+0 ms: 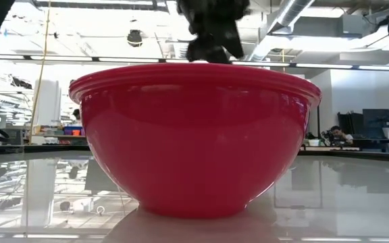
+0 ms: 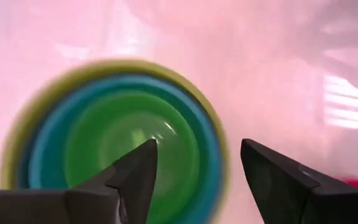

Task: Nest bowls inside each other
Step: Stack the red bowl on the green transparent bowl

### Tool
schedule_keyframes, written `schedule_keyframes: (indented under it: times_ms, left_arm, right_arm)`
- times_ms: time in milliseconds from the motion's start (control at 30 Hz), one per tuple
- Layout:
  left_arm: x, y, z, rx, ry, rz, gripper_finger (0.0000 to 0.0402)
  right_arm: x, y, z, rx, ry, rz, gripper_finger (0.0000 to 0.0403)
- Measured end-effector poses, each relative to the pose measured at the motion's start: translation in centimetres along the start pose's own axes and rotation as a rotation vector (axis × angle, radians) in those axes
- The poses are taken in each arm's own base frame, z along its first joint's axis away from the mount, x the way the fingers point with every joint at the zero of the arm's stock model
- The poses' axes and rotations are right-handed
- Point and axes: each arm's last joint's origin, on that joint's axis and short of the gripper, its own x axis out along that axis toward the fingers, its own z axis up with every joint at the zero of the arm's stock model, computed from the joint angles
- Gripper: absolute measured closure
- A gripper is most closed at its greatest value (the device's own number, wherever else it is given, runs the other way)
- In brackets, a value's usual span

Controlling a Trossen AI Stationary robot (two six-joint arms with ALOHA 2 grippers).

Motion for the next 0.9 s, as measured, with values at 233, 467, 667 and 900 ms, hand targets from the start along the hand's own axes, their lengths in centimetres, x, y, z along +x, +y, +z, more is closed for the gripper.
schedule_keyframes:
  times_ms: [233, 467, 667, 900]
  left_arm:
    - [-2.1, -2.3, -3.7, -0.048, 0.057, -0.088, 0.018]
    - [-4.0, -4.6, -9.5, -0.264, -0.058, -0.189, 0.018]
    - [-5.0, -5.7, -14.3, -0.494, -0.114, -0.226, 0.018]
    - [-3.2, -8.2, -17.5, -0.582, 0.0, -0.257, 0.018]
  right_arm:
    - [0.3, -3.7, -3.1, 0.084, 0.0, -0.015, 0.0198]
    - [1.3, -6.5, -4.7, 0.122, 0.037, -0.091, 0.0198]
    - [2.3, -7.4, -4.9, 0.124, 0.055, -0.164, 0.0198]
    - [2.7, -7.0, -4.9, 0.13, 0.055, -0.167, 0.0198]
